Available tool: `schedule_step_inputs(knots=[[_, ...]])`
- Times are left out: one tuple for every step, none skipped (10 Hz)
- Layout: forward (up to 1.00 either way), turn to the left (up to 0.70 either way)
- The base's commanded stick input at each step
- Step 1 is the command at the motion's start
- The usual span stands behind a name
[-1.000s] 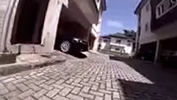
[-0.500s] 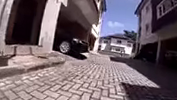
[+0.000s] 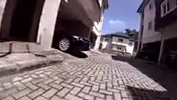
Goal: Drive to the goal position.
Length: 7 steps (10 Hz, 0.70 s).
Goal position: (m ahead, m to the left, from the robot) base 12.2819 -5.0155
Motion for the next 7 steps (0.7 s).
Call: schedule_step_inputs(knots=[[0.50, -0.04], [0.50, -0.50], [0.50, -0.50], [0.50, -0.50], [0.50, -0.50], [0.50, -0.50], [0.50, -0.50]])
